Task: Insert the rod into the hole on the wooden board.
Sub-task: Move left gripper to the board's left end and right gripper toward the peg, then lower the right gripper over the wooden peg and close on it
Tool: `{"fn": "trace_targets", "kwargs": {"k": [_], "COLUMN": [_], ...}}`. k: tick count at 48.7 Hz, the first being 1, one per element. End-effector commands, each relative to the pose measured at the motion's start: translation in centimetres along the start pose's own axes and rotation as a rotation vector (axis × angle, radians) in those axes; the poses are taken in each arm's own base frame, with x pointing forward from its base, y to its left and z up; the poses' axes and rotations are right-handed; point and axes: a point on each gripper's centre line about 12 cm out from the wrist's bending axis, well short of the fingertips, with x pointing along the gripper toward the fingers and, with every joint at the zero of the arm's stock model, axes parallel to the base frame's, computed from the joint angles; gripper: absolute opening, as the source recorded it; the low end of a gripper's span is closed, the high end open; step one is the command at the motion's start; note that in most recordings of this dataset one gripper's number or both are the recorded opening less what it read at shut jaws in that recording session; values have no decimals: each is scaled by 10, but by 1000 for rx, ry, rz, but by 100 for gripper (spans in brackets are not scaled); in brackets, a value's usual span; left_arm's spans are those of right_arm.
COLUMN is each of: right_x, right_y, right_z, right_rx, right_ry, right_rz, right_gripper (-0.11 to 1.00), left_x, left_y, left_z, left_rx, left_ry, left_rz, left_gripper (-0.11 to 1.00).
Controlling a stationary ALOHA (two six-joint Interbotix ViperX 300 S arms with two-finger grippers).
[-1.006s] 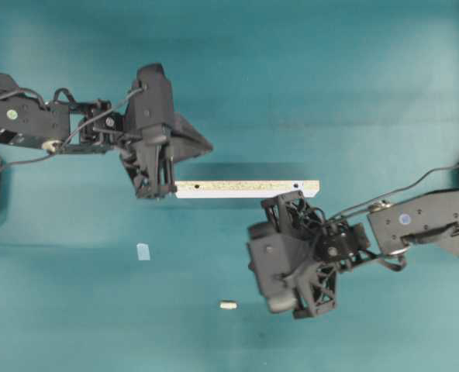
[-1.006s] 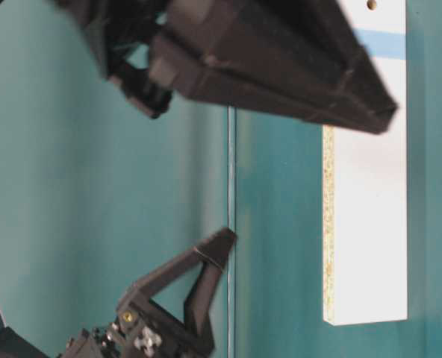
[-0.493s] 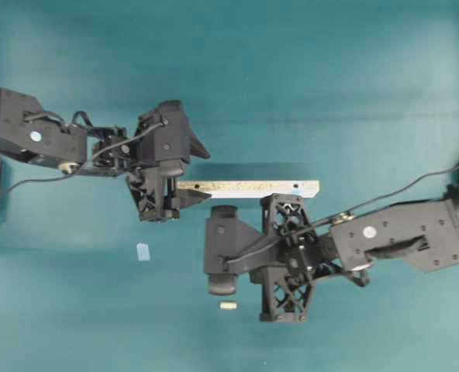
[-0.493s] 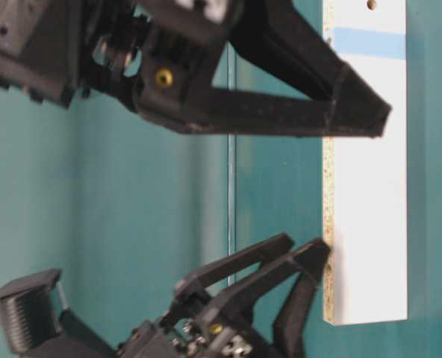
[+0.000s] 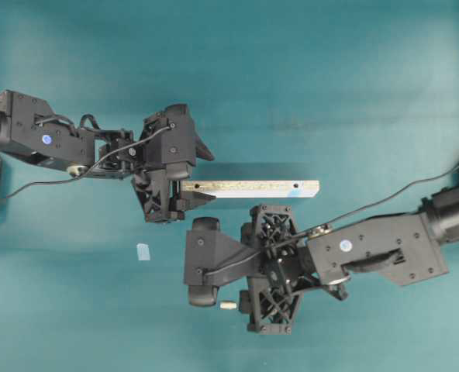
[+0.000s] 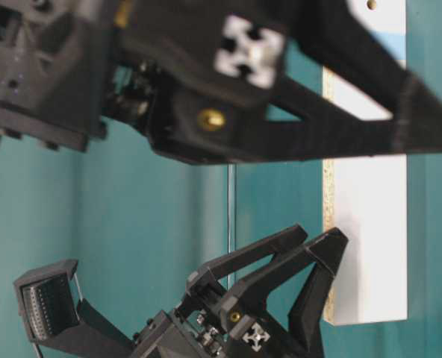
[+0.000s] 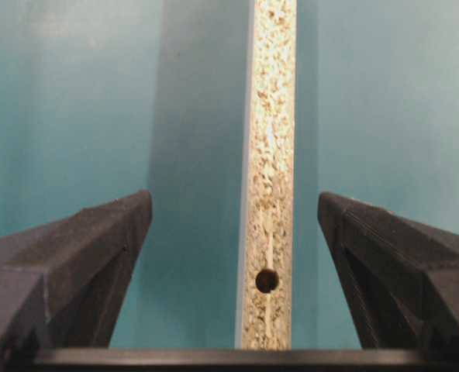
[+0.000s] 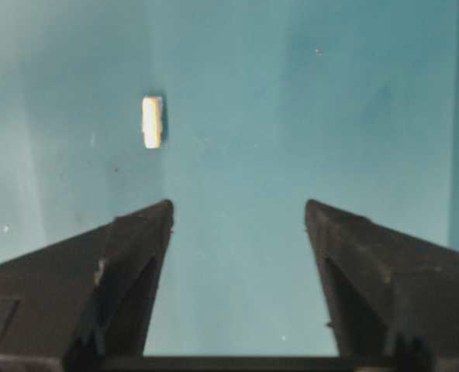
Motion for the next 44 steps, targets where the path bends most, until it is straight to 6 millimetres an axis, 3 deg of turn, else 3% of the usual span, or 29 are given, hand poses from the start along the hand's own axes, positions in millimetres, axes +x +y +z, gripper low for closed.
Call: {"fn": "trace_targets", "kwargs": {"k": [1, 27, 44], "right_x": [-8, 29, 49], "right_y": [8, 32, 34], "right_z": [8, 28, 26], "right_rx": [6, 46, 44], "right_ry": [-26, 82, 96], "right_rz": [27, 28, 22], "right_gripper": [72, 69, 69], "left_x": [-3, -4, -3], "left_y": [-2, -1, -1], "left_z": [5, -7, -7], "left_rx": [7, 5, 5], "left_ry": [-23, 6, 6], "left_rz": [-4, -3, -3], "left_gripper": [99, 99, 99]}}
